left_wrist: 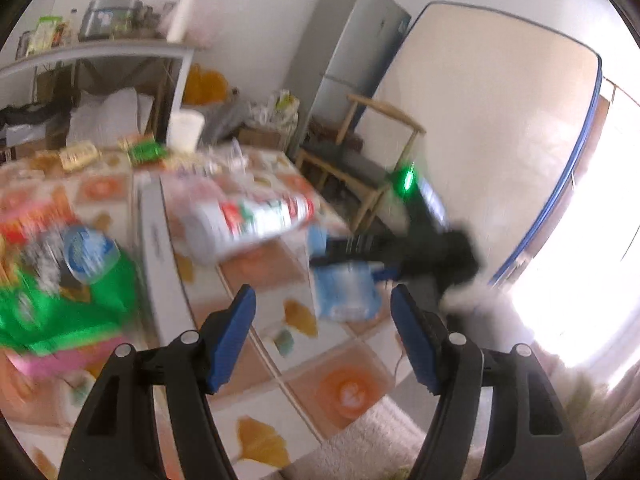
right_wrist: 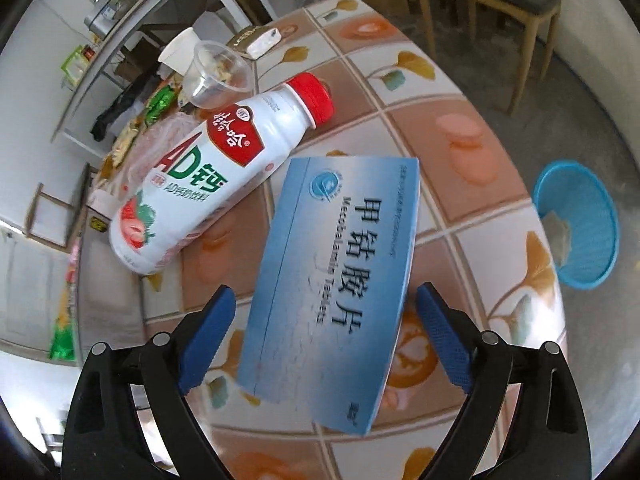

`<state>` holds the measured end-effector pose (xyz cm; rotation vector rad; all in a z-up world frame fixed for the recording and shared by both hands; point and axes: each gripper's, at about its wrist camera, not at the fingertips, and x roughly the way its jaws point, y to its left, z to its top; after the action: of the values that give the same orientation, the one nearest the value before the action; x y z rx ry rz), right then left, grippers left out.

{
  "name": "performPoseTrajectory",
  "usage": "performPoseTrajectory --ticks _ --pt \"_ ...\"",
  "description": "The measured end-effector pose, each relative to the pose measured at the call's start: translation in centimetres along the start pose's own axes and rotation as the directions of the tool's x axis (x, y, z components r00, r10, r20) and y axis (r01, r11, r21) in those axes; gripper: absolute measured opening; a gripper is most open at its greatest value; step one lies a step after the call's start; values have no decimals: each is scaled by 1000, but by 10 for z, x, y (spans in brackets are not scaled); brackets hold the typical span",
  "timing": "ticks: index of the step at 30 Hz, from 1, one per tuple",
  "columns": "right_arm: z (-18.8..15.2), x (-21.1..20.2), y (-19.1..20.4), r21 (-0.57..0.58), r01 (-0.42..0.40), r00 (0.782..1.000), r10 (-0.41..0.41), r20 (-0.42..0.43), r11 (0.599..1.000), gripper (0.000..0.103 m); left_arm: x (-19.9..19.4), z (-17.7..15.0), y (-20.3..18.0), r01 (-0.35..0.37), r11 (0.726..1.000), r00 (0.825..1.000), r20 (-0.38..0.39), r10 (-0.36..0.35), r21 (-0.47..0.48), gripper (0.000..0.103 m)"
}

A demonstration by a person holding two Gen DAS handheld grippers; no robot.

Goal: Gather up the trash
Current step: 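Grasp the blue medicine box with the right tool, then grasp the clear plastic cup with the left tool while the right holds the box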

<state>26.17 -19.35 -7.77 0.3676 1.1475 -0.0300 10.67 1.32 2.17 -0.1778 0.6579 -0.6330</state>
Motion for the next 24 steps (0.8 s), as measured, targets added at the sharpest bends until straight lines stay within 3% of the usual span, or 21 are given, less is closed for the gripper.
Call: performPoseTrajectory --ticks 6,11,13,16,19,22,24 --pt "-6 4 7 -110 70 997 -65 49 991 88 -12 90 28 -20 998 999 -33 18 -62 69" --pt "-14 0 4 -233 32 998 -18 61 972 83 38 158 44 12 995 987 -156 -28 -98 69" --pt "-18 -3 3 -271 28 998 -11 64 962 83 73 177 48 -18 996 978 -209 -1 -89 69" --pt "-21 -5 0 -277 20 997 0 71 961 83 132 196 58 -95 994 949 -306 72 -61 69" --pt "-20 -9 -9 -249 -2 996 23 82 968 83 191 210 71 -214 977 908 -366 202 9 69" --pt "-19 -12 -15 -215 -37 994 58 89 976 83 229 215 87 -254 967 883 -409 231 -3 69" --pt "-19 -12 -15 -214 -38 994 60 96 976 83 256 214 94 -294 955 857 -432 281 39 69"
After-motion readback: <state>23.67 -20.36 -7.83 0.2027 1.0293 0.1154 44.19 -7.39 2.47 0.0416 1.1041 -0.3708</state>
